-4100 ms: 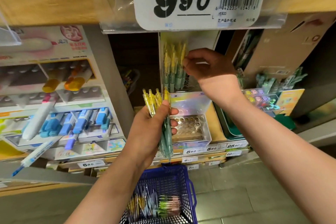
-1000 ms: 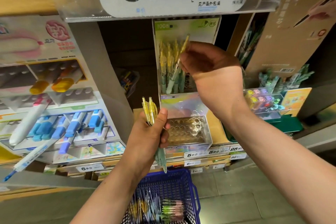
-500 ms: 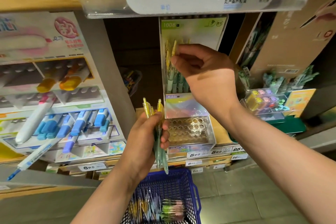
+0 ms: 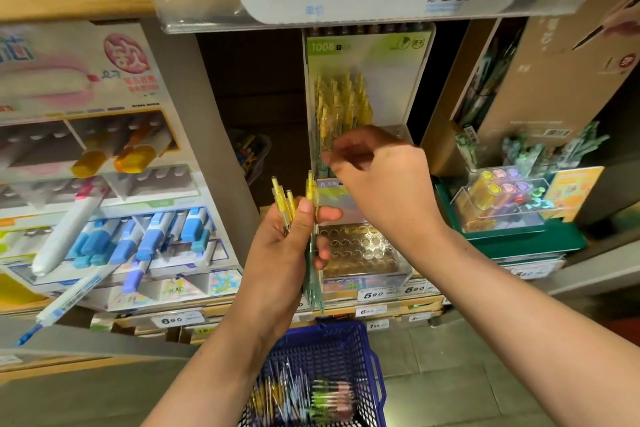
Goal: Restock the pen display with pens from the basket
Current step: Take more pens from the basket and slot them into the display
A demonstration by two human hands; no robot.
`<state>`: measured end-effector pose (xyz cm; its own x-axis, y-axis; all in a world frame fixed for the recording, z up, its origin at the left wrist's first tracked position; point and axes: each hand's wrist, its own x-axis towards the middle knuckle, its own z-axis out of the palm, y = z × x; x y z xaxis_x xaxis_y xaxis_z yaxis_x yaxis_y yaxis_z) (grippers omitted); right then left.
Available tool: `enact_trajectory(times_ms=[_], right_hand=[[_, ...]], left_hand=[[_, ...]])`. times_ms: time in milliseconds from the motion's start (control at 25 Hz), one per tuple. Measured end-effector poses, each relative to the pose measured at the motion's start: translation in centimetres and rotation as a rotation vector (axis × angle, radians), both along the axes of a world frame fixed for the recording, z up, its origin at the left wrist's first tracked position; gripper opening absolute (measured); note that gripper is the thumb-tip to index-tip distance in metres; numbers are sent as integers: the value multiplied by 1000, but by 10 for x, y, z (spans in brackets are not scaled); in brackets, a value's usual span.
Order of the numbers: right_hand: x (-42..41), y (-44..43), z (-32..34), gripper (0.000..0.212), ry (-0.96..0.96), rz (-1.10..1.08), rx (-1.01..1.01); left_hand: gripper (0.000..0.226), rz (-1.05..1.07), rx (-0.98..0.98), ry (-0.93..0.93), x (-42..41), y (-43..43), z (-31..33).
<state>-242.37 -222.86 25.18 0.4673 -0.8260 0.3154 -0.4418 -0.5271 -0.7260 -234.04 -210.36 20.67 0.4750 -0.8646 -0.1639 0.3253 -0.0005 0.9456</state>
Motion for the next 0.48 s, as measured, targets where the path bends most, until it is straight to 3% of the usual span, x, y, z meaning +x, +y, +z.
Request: enact_trajectory(times_ms=[160,240,360,480], right_hand=[[-22,12,-1,15,-36,272,551],[-28,11,-4,10,-73,322,686],[-31,5,-2,22,-182,295,788],[-28,-11,13,7,-374,147,688]], left_hand=[[44,-20,-32,-71,-1,-2,6],[41,-29,-24,-87,-1,-2,4],[42,-31,-16,-47,-2,-3,2],[38,18,-17,42,-3,-5,-3]])
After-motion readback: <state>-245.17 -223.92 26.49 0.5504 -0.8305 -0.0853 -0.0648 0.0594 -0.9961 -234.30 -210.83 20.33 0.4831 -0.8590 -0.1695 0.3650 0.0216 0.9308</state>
